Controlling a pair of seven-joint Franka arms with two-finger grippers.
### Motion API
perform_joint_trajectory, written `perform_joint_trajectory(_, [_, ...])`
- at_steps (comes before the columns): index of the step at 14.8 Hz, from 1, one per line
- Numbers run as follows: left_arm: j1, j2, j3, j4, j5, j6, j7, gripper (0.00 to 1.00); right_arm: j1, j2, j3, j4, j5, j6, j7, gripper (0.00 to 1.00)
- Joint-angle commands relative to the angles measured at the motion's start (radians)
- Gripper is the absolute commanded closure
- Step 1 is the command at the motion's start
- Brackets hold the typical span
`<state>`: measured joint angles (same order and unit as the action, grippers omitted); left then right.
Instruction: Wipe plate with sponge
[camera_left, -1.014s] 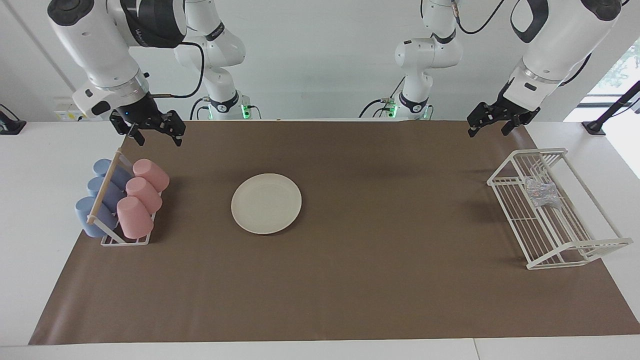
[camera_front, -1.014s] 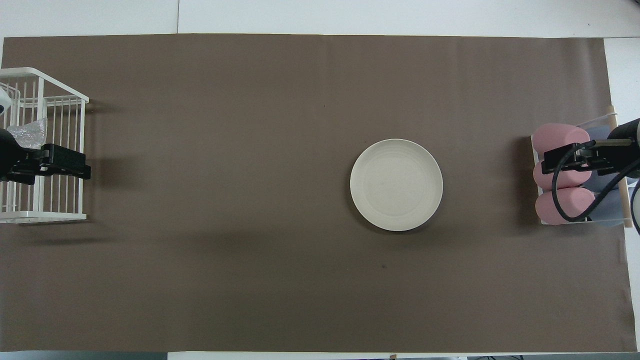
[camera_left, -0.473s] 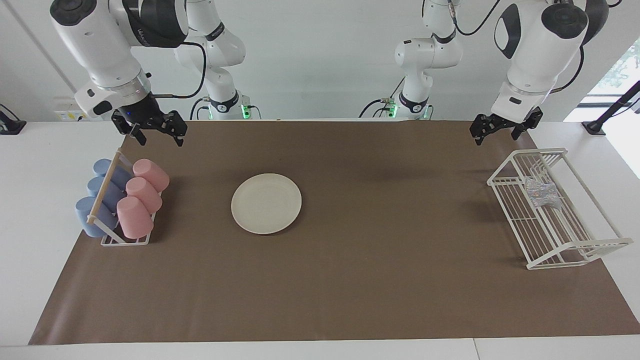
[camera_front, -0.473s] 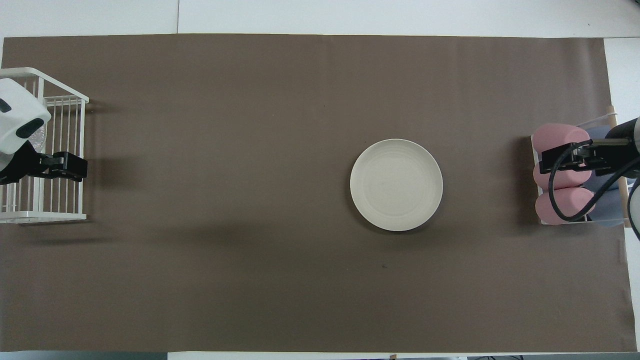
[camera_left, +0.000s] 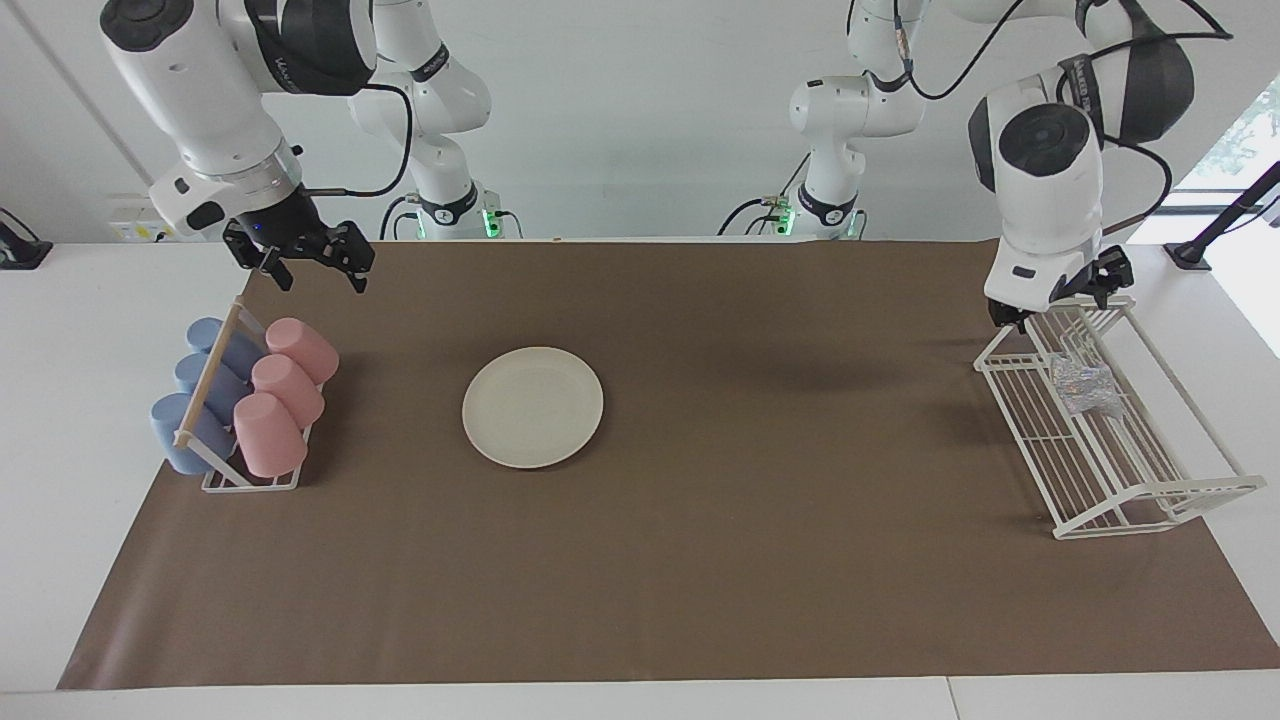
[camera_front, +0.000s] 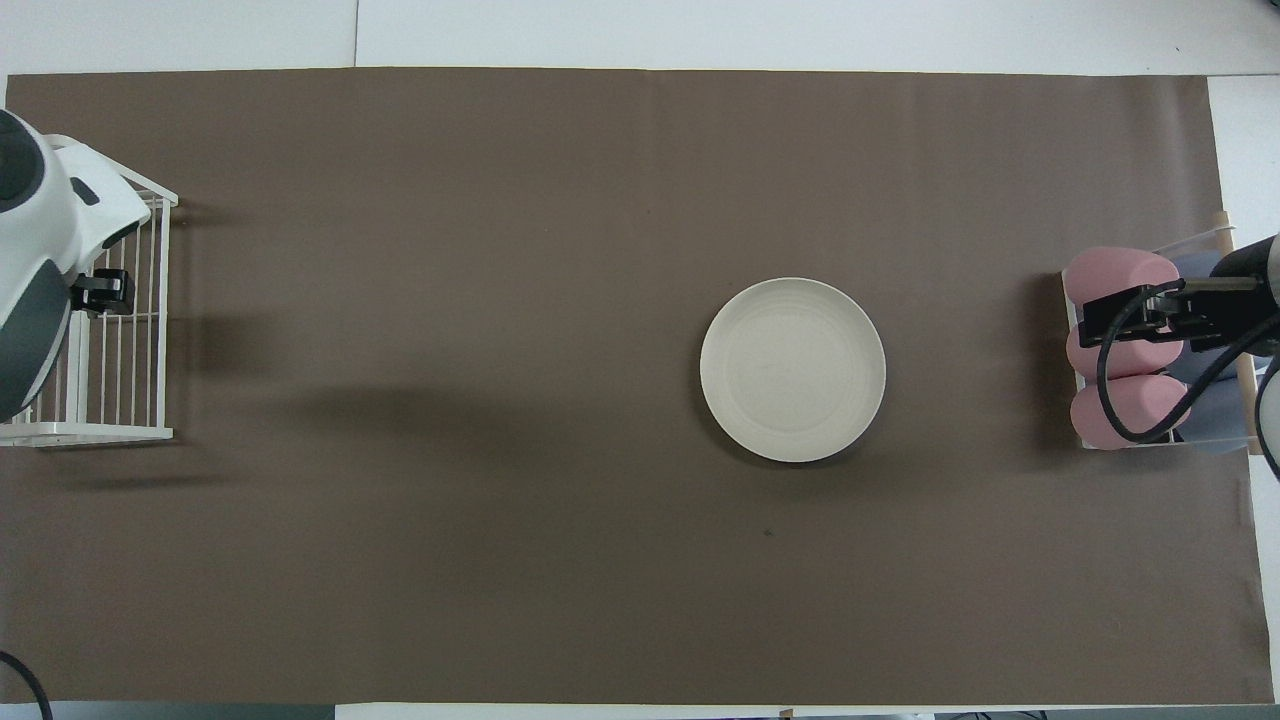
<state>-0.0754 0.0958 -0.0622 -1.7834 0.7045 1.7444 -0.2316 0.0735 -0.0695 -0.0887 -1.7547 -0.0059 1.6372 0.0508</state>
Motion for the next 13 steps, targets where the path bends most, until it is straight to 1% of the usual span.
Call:
perform_joint_trajectory(1, [-0.011, 0.093, 0.010, 0.045, 0.116, 0.046, -0.074, 0.00, 0.000, 0.000, 0.009, 0.006, -0.009, 0.007, 0.047, 0.00])
perform_joint_trajectory(2, [-0.006, 0.104, 0.010, 0.047, 0.136, 0.055, -0.078, 0.00, 0.000, 0.000, 0.009, 0.006, -0.011, 0.007, 0.081, 0.00])
perform_joint_trajectory(4, [-0.015, 0.159, 0.010, 0.048, 0.215, 0.063, -0.110, 0.00, 0.000, -0.001, 0.010, 0.006, -0.014, 0.007, 0.163, 0.00])
perform_joint_trajectory(6, [-0.011, 0.179, 0.008, 0.042, 0.279, 0.076, -0.114, 0.00, 0.023, -0.001, 0.011, 0.006, -0.016, 0.007, 0.271, 0.00])
perform_joint_trajectory(9, [-0.010, 0.196, 0.010, 0.038, 0.288, 0.089, -0.117, 0.00, 0.078, -0.006, 0.012, 0.006, -0.014, -0.011, 0.514, 0.00])
perform_joint_trajectory(13, [-0.015, 0.193, 0.010, 0.019, 0.288, 0.084, -0.123, 0.00, 0.193, -0.007, 0.017, 0.037, -0.005, -0.095, 0.944, 0.00])
